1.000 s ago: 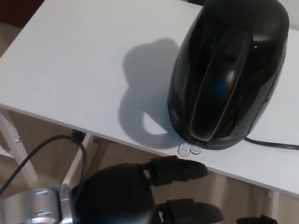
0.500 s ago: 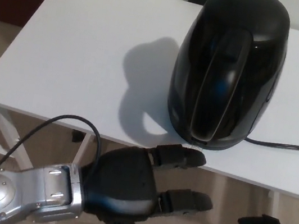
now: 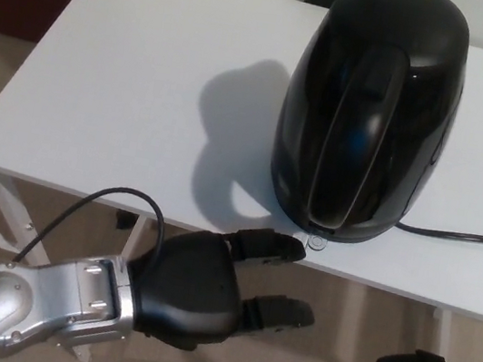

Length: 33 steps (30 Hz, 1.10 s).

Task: The robot walk towards a table in front and click the button on the base of the boilling pot using its left middle finger

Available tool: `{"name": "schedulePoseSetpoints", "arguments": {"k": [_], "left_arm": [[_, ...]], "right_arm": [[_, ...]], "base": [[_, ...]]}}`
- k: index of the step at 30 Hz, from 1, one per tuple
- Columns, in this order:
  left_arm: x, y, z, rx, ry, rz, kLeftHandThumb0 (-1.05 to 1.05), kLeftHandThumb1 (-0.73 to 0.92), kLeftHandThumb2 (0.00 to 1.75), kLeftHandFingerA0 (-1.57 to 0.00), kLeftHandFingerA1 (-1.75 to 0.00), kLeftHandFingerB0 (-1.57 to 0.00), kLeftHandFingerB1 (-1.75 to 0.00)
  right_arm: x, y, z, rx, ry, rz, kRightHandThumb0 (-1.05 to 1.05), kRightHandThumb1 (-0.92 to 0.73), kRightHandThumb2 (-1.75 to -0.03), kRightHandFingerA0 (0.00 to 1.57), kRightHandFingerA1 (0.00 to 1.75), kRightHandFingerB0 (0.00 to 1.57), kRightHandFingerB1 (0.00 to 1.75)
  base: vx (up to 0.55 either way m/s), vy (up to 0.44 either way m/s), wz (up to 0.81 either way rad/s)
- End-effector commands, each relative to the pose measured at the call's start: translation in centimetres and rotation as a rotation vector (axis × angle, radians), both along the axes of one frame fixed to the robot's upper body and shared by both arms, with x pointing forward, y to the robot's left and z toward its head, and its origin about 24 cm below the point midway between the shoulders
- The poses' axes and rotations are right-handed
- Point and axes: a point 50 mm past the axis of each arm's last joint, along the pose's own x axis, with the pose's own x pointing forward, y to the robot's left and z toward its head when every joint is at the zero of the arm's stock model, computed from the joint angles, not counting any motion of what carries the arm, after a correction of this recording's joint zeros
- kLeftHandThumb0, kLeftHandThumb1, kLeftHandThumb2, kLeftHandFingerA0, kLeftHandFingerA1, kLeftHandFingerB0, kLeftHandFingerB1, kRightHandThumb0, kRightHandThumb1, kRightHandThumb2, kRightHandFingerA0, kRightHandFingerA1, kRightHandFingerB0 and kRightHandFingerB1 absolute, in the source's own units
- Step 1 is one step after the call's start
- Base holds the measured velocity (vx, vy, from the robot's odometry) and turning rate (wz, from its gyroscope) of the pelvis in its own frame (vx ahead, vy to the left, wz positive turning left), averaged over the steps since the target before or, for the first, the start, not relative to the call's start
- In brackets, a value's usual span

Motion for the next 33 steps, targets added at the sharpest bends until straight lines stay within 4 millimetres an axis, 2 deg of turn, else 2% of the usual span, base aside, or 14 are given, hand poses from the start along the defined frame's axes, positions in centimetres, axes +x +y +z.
{"name": "schedulePoseSetpoints", "arguments": {"k": [1, 3, 4, 6, 7, 8, 14, 17, 20, 21, 23, 24, 28, 33], "left_arm": [[0.6, 0.0, 0.1, 0.015, -0.033, 0.01, -0.4, 0.5, 0.58, -0.22, -0.32, -0.09, -0.22], [0.7, -0.1, 0.1, 0.01, -0.029, 0.01, -0.39, 0.51, 0.58, -0.21, -0.32, -0.08, -0.21], [0.8, -0.2, 0.2, 0.012, -0.029, 0.012, -0.28, 0.44, 0.94, 0.0, -0.47, 0.0, -0.49], [1.0, -0.3, 0.3, 0.019, -0.031, 0.015, -0.28, 0.46, 0.95, 0.0, -0.47, 0.0, -0.49], [1.0, -0.3, 0.3, 0.023, -0.031, 0.016, -0.28, 0.47, 0.96, 0.0, -0.48, 0.0, -0.49], [1.0, -0.4, 0.3, 0.02, -0.03, 0.016, -0.28, 0.47, 0.96, 0.0, -0.48, 0.0, -0.49], [1.6, -0.3, 0.3, 0.026, -0.024, 0.041, -0.26, 0.45, 0.94, 0.0, -0.47, 0.0, -0.49], [1.4, -0.5, -0.1, 0.034, -0.012, 0.037, -0.26, 0.47, 0.95, 0.0, -0.47, 0.0, -0.49], [1.9, -0.6, 0.1, 0.023, -0.03, 0.041, -0.27, 0.44, 0.94, 0.0, -0.47, 0.0, -0.49], [2.1, -0.6, 0.2, 0.016, -0.023, 0.05, -0.39, 0.53, 0.59, -0.2, -0.31, -0.08, -0.21], [2.1, -0.5, 0.2, 0.011, -0.017, 0.051, -0.38, 0.53, 0.58, -0.2, -0.31, -0.08, -0.21], [2.2, -0.5, 0.3, 0.021, -0.022, 0.053, -0.27, 0.48, 0.96, 0.0, -0.47, 0.0, -0.49], [2.8, -0.7, 0.8, 0.034, -0.045, 0.051, -0.27, 0.48, 0.96, 0.0, -0.47, 0.0, -0.49], [2.6, -0.9, 0.5, 0.015, -0.019, 0.051, -0.27, 0.46, 0.95, 0.0, -0.47, 0.0, -0.49]], "right_arm": [[0.4, -0.3, 0.4, -0.013, -0.03, -0.009, -0.09, -0.67, -0.59, 0.5, 0.56, 0.4, 0.49], [0.3, -0.3, 0.4, 0.007, -0.033, -0.019, -0.05, -0.67, -0.59, 0.52, 0.58, 0.4, 0.5], [0.3, -0.3, 0.4, 0.006, -0.038, -0.029, -0.06, -0.66, -0.58, 0.53, 0.58, 0.38, 0.48], [0.3, -0.4, 0.4, -0.006, -0.041, -0.029, -0.07, -0.67, -0.58, 0.53, 0.58, 0.32, 0.45], [0.3, -0.4, 0.3, -0.005, -0.037, -0.033, -0.05, -0.46, -0.89, 0.45, 0.65, 0.27, 0.55], [0.2, -0.4, 0.3, -0.007, -0.03, -0.036, -0.05, -0.66, -0.59, 0.53, 0.57, 0.38, 0.47], [0.4, -0.5, 0.0, -0.034, 0.001, -0.064, -0.04, -0.67, -0.59, 0.54, 0.54, 0.46, 0.49], [-0.2, -1.0, -0.4, -0.052, 0.026, -0.097, -0.05, -0.67, -0.59, 0.55, 0.54, 0.47, 0.49], [0.2, -1.9, -0.1, -0.048, 0.014, -0.16, -0.04, -0.66, -0.59, 0.51, 0.52, 0.46, 0.48], [0.4, -2.4, 0.0, -0.066, 0.012, -0.202, -0.06, -0.66, -0.58, 0.5, 0.5, 0.46, 0.47], [0.5, -2.8, 0.1, -0.084, 0.018, -0.222, -0.08, -0.66, -0.58, 0.51, 0.49, 0.46, 0.46], [0.6, -3.1, 0.3, -0.089, 0.019, -0.225, -0.09, -0.66, -0.59, 0.52, 0.5, 0.46, 0.46], [1.0, -4.4, 0.9, -0.12, 0.006, -0.275, -0.11, -0.66, -0.59, 0.51, 0.49, 0.45, 0.45], [0.5, -5.1, 0.8, -0.116, 0.012, -0.309, -0.1, -0.66, -0.58, 0.54, 0.49, 0.47, 0.45]], "base": [[0.0, 0.0, 0.0], [0.0, 0.0, 0.0], [0.0, 0.0, 0.0], [0.0, 0.0, 0.0], [0.0, 0.0, 0.0], [0.0, 0.0, 0.0], [0.0, 0.0, 0.0], [0.0, 0.0, 0.0], [0.0, 0.0, 0.0], [0.0, 0.0, 0.0], [0.0, 0.0, 0.0], [0.0, 0.0, 0.0], [0.0, 0.0, 0.0], [0.0, 0.0, 0.0]]}}
